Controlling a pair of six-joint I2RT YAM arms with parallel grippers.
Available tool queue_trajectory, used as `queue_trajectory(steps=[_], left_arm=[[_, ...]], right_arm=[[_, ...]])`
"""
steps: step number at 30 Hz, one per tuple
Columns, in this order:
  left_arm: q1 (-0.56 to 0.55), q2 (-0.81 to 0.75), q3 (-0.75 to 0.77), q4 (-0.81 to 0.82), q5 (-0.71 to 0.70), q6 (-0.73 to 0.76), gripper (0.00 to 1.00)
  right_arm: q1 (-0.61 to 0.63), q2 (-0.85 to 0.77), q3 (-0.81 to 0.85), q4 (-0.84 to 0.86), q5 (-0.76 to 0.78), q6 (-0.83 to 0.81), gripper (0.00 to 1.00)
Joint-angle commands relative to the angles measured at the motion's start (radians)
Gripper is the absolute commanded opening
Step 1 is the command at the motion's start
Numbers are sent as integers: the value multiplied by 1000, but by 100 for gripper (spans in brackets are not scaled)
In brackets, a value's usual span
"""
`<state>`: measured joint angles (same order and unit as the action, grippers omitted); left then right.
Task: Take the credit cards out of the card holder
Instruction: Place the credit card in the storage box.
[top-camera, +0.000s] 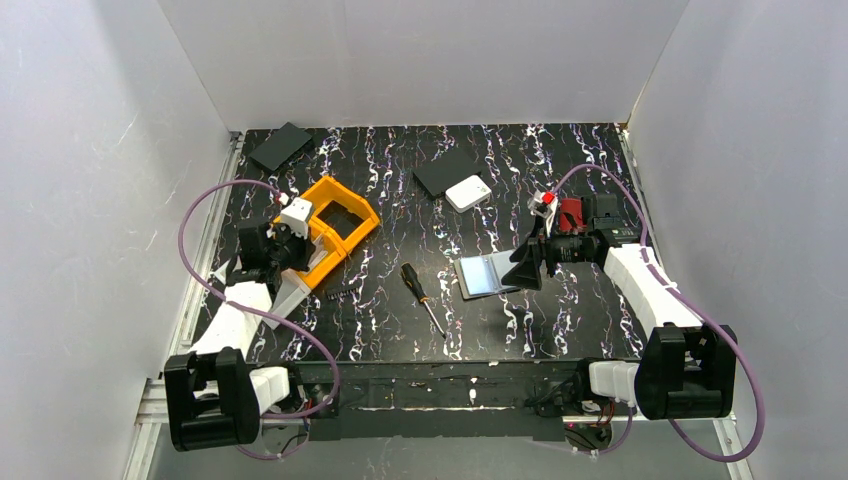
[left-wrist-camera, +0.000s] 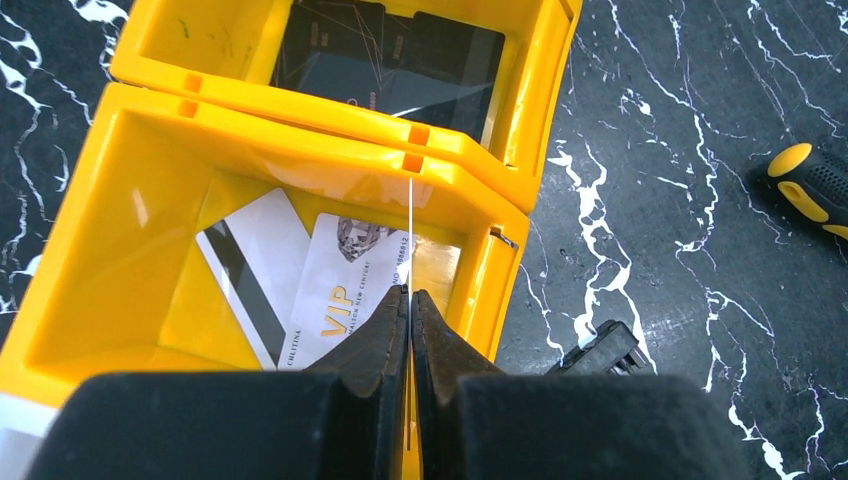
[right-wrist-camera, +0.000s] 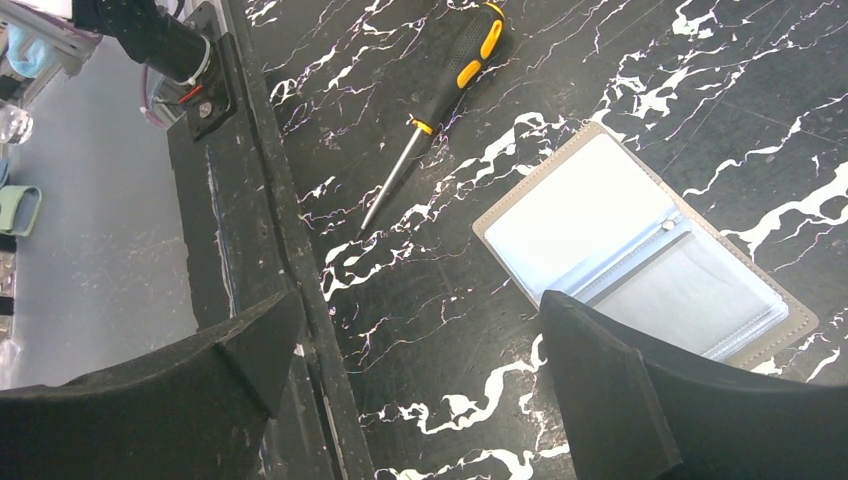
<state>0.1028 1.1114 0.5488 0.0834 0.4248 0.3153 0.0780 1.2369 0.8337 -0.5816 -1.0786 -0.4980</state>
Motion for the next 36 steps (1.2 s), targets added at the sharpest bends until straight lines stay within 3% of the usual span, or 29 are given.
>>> queue_trajectory(steps=[1,19,29,31,36], left_arm=[[5,28,-13,29,34,17,0],[6,54,3,32,33,9,9],[6,16,13,35,-36,-11,14],[6,-17,26,33,-41,-51,20],[5,-107,86,-46,-79,-240,56]], right_arm=[[-9,-18,7,-12,-35,-14,98],[-20,-16,10,-22,-45,-20,98],[-26,-11,12,-31,-54,-28,98],[-26,-8,13,-32,-54,-30,98],[-26,0,21,-59,-38,-65,98]])
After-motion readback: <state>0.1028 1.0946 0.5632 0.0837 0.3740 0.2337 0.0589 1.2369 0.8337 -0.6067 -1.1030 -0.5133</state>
